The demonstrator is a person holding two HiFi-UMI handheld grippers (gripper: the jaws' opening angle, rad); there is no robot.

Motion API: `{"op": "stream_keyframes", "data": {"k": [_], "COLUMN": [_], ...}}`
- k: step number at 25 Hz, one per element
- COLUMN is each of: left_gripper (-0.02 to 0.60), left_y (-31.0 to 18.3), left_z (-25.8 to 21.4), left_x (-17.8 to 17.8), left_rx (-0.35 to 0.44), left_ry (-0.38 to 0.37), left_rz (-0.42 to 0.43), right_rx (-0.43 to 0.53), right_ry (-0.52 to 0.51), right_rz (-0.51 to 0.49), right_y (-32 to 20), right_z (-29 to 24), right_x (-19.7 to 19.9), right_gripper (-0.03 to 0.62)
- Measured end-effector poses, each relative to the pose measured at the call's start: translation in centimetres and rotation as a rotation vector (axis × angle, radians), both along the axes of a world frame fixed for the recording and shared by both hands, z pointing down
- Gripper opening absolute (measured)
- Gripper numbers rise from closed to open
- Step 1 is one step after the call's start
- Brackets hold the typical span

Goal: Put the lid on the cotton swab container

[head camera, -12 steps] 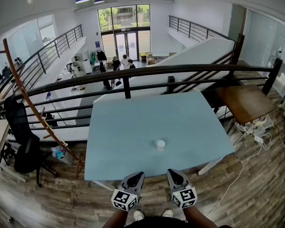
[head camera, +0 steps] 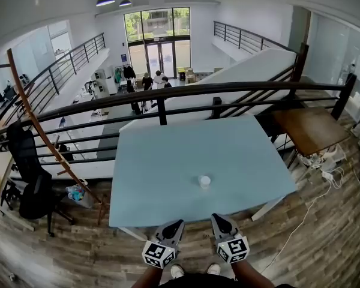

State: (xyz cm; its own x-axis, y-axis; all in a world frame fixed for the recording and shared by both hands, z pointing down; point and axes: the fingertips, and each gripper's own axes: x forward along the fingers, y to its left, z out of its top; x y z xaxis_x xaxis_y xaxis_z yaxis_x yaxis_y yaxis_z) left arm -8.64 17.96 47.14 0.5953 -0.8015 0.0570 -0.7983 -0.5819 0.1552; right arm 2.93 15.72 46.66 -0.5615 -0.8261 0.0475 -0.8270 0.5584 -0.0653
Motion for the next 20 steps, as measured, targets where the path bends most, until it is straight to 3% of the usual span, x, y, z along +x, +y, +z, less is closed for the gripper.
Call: {"op": "stream_keyframes", "data": {"k": [20], "left_gripper": [0.011], "left_y": [1.0], "left_z": [0.7], "left_x": [-5.5], "left_rx": [-0.035], "left_ry": [-0.019], "left_rz": [0.078], "right_rx": [-0.018], "right_ry": [-0.049], "right_rz": [0.074], "right_y": [-0.2], "right_z": [0.7], "right_x": [-5.0], "right_gripper": [0.02]}}
